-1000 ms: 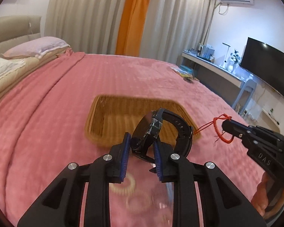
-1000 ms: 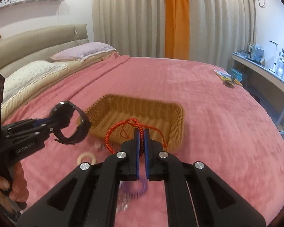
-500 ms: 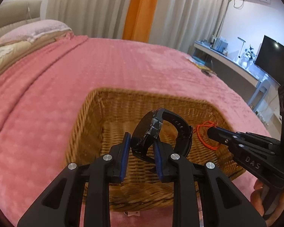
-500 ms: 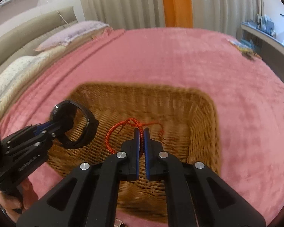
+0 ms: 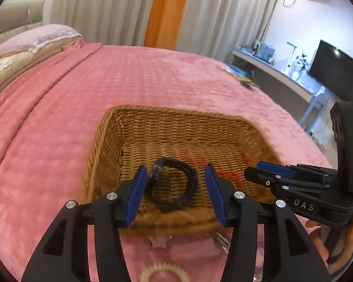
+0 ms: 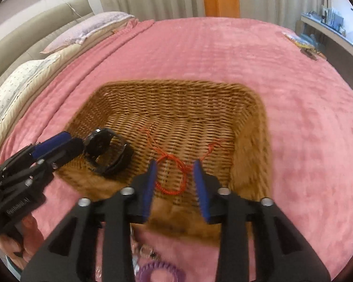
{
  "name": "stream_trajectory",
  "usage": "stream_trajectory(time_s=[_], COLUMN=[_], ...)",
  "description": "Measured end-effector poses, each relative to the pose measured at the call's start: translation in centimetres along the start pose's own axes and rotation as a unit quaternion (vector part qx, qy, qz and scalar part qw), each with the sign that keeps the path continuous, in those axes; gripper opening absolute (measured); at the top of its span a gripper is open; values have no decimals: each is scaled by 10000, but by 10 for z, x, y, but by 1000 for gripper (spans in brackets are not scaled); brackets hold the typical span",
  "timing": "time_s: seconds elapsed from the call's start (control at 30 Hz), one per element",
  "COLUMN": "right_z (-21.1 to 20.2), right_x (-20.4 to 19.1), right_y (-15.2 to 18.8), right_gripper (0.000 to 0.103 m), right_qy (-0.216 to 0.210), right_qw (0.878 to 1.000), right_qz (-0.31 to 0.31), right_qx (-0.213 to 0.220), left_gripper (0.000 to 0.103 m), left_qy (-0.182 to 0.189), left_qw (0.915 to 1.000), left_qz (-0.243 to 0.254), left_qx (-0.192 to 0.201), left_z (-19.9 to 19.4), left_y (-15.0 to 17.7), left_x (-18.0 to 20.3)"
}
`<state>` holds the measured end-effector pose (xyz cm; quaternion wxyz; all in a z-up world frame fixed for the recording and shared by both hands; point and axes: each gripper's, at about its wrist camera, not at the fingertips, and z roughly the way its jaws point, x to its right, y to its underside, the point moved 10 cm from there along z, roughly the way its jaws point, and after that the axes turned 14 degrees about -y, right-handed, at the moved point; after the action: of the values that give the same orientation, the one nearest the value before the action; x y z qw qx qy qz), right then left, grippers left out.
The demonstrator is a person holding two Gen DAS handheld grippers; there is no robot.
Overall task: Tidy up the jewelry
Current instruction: 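Carry the watch and red string into the basket and open both tools, then grasp the clear beaded bracelet with the left tool while the right grasps the purple coil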
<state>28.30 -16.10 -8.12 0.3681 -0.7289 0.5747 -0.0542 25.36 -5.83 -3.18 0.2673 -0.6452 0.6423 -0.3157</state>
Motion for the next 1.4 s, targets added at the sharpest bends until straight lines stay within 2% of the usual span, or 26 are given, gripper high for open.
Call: stream_trajectory(time_s=[0.07, 0.2, 0.33, 0.47, 0.67, 0.8, 0.97, 1.07, 1.2, 1.4], right_z=[-20, -56, -80, -82, -61, -55, -39, -32, -26, -20], right_x=[-9, -25, -33, -32, -10, -8, -8, -9, -10, -11], right_y=[5, 22, 50, 79, 110, 116, 124, 128, 132, 135], right_gripper=[49, 50, 50, 50, 49, 49, 38, 38, 37, 33], right_qy=[-43, -94, 169, 345, 260, 292, 334, 360, 441, 502], right_qw=[9998, 9987, 9958, 9934, 9969, 9973, 9985, 9987, 9984, 9979], right_qz=[-45, -209, -489, -552, -128, -120, -143, -202, -306, -396], right_qx=[166, 457, 758, 946, 736, 668, 419, 310, 197, 59], left_gripper=[52, 52, 55, 55, 55, 55, 55, 55, 55, 55], left_qy=[100, 196, 295, 342, 295, 219, 136, 48, -77, -476], left_qw=[9999, 9993, 9985, 9981, 9981, 9983, 9985, 9980, 9985, 9973], left_qz=[-68, -139, -332, -479, -542, -467, -371, -292, -111, 261], left_qx=[83, 270, 320, 180, -88, -259, -385, -558, -538, -503], left_z=[-19, -60, -89, -95, -78, -63, -53, -44, -43, -41], left_y=[3, 19, 45, 78, 118, 137, 145, 151, 152, 155], left_x=[-3, -10, -19, -26, -28, -27, -26, -23, -19, -13])
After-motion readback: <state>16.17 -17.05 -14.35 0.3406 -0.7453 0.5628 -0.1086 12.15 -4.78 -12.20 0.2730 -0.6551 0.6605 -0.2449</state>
